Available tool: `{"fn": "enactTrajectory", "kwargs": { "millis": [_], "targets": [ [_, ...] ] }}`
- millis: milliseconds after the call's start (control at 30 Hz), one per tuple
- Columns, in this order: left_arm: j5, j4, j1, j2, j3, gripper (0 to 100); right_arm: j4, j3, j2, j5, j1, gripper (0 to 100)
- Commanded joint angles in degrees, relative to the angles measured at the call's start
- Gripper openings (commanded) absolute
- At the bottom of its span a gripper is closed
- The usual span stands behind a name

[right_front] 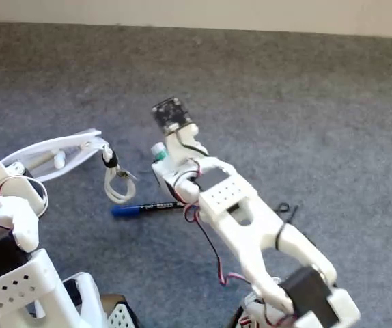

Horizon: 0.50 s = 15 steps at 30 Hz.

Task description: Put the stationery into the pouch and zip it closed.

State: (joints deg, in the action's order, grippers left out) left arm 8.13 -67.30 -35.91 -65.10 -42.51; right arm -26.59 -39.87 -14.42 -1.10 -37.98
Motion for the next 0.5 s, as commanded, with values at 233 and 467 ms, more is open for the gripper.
{"fn": "enactTrajectory", "kwargs": {
  "millis": [233, 467],
  "targets": [
    [0.0, 1.8, 6.4, 0.0, 0.6, 1, 4.2, -9.5, -23.5, -6.4, 0.0, 0.5],
    [-0.1, 1.9, 9.3, 0.4, 0.6, 1, 20.2, -25.8, -43.1, -6.2, -2.8, 0.5]
  ]
}}
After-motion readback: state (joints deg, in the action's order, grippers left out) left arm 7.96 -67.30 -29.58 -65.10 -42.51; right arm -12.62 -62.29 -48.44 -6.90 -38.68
